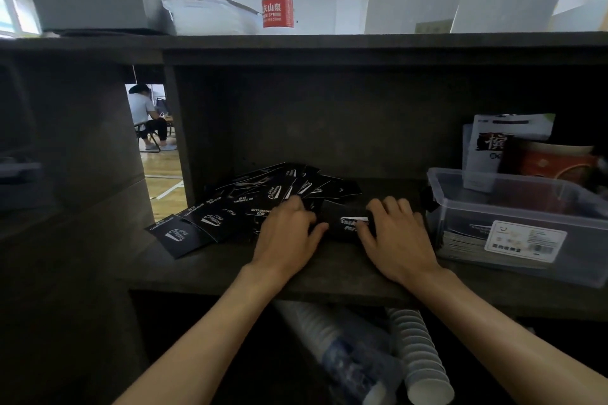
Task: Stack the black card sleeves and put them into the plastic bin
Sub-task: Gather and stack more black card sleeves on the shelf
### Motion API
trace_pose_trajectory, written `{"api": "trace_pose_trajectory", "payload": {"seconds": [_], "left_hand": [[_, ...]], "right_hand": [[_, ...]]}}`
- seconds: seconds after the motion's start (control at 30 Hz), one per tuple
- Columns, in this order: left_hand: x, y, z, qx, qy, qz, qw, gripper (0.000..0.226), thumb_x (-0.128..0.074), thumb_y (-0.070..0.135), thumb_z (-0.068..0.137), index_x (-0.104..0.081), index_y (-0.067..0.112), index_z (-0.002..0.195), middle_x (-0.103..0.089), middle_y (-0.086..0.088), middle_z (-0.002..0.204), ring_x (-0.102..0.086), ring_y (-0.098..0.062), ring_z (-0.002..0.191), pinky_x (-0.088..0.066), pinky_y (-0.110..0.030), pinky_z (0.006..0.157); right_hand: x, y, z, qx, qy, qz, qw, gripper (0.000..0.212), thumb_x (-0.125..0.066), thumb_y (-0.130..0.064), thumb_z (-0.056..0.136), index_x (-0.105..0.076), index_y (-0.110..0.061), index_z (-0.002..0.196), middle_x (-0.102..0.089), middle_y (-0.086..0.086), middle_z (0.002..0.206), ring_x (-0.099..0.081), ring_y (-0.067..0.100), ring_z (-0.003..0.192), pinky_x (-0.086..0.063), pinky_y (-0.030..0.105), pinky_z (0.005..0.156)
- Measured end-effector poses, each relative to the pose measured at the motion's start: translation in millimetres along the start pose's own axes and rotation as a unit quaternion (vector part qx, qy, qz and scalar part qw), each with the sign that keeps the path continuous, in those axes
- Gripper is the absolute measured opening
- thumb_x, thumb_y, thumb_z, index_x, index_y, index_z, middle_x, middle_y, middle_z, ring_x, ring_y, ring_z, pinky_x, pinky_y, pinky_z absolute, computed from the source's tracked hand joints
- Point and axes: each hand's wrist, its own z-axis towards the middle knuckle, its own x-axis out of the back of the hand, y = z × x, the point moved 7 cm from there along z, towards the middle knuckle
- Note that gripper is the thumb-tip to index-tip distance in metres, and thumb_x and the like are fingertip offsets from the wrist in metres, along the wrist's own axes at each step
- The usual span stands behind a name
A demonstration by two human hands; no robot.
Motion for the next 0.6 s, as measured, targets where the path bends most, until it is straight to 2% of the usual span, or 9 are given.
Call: {"api": "trace_pose_trajectory", "payload": {"seconds": [0.1, 0.13, 0.2, 0.27, 0.33, 0.37, 0.43, 0.53, 0.6], "left_hand": [[-5, 5, -1, -0.028, -0.043, -0.047, 0.998, 0.03, -0.053, 0.042, 0.097, -0.074, 0.021, 0.091, -0.053, 0.004, 0.092, -0.057, -0.013, 0.081, -0.044, -0.029, 0.071], [-1, 1, 0, -0.006, -0.03, -0.075, 0.997, 0.03, -0.051, 0.04, 0.098, -0.072, 0.022, 0.086, -0.052, 0.005, 0.088, -0.056, -0.01, 0.077, -0.043, -0.028, 0.069], [12, -21, 3, 0.069, 0.048, -0.104, 0.991, 0.021, -0.054, 0.033, 0.097, -0.069, 0.022, 0.086, -0.054, 0.005, 0.088, -0.057, -0.009, 0.075, -0.044, -0.03, 0.07], [23, -47, 8, 0.147, 0.09, -0.046, 0.984, 0.018, -0.056, 0.027, 0.095, -0.068, 0.018, 0.106, -0.06, -0.005, 0.104, -0.061, -0.023, 0.093, -0.047, -0.039, 0.086], [20, -68, 15, 0.209, 0.016, 0.034, 0.977, 0.032, -0.052, 0.033, 0.097, -0.062, 0.017, 0.122, -0.06, -0.012, 0.122, -0.053, -0.032, 0.114, -0.037, -0.044, 0.099], [16, -74, 17, 0.219, -0.026, 0.066, 0.973, 0.035, -0.048, 0.037, 0.099, -0.062, 0.017, 0.123, -0.06, -0.012, 0.124, -0.049, -0.033, 0.119, -0.034, -0.044, 0.101], [10, -73, 14, 0.2, -0.062, 0.117, 0.971, 0.037, -0.042, 0.044, 0.1, -0.066, 0.02, 0.115, -0.065, -0.01, 0.118, -0.049, -0.031, 0.118, -0.033, -0.042, 0.099], [14, -62, 3, 0.159, -0.016, 0.155, 0.975, 0.035, -0.045, 0.047, 0.097, -0.069, 0.022, 0.103, -0.068, -0.006, 0.106, -0.053, -0.028, 0.108, -0.037, -0.041, 0.091], [19, -60, 3, 0.152, 0.009, 0.14, 0.978, 0.027, -0.052, 0.043, 0.094, -0.068, 0.021, 0.093, -0.066, -0.006, 0.102, -0.054, -0.028, 0.103, -0.038, -0.041, 0.089]], "right_hand": [[-1, 0, -1, 0.004, -0.015, -0.002, 1.0, 0.032, -0.047, -0.04, 0.093, -0.048, -0.025, 0.122, -0.051, 0.0, 0.116, -0.044, 0.018, 0.109, -0.043, 0.041, 0.09], [-1, 0, -1, 0.005, -0.019, 0.002, 1.0, 0.031, -0.049, -0.037, 0.093, -0.047, -0.024, 0.122, -0.052, -0.001, 0.116, -0.043, 0.018, 0.108, -0.044, 0.04, 0.089], [-1, 0, -2, 0.005, -0.026, 0.009, 1.0, 0.029, -0.05, -0.032, 0.094, -0.046, -0.024, 0.121, -0.052, -0.001, 0.115, -0.043, 0.018, 0.107, -0.045, 0.039, 0.088], [-1, -1, -1, 0.002, -0.028, 0.011, 1.0, 0.028, -0.05, -0.03, 0.094, -0.046, -0.023, 0.12, -0.052, -0.001, 0.114, -0.043, 0.018, 0.106, -0.046, 0.04, 0.088], [-1, -2, -1, 0.001, -0.029, 0.01, 1.0, 0.026, -0.05, -0.029, 0.093, -0.047, -0.023, 0.118, -0.052, -0.001, 0.112, -0.044, 0.018, 0.106, -0.046, 0.04, 0.087], [-1, -2, -1, 0.0, -0.028, 0.009, 1.0, 0.025, -0.05, -0.029, 0.093, -0.046, -0.023, 0.118, -0.052, -0.001, 0.112, -0.044, 0.018, 0.106, -0.046, 0.04, 0.087], [-1, -1, 0, -0.001, -0.027, 0.012, 1.0, 0.024, -0.05, -0.03, 0.094, -0.046, -0.023, 0.117, -0.052, -0.001, 0.111, -0.044, 0.018, 0.105, -0.046, 0.039, 0.087], [-2, 0, -1, 0.001, -0.02, 0.011, 1.0, 0.023, -0.05, -0.03, 0.094, -0.047, -0.024, 0.115, -0.052, -0.002, 0.109, -0.044, 0.016, 0.103, -0.046, 0.036, 0.085], [-2, 0, -1, 0.002, -0.017, 0.009, 1.0, 0.022, -0.05, -0.03, 0.093, -0.047, -0.023, 0.114, -0.053, -0.002, 0.108, -0.044, 0.017, 0.102, -0.046, 0.036, 0.085]]}}
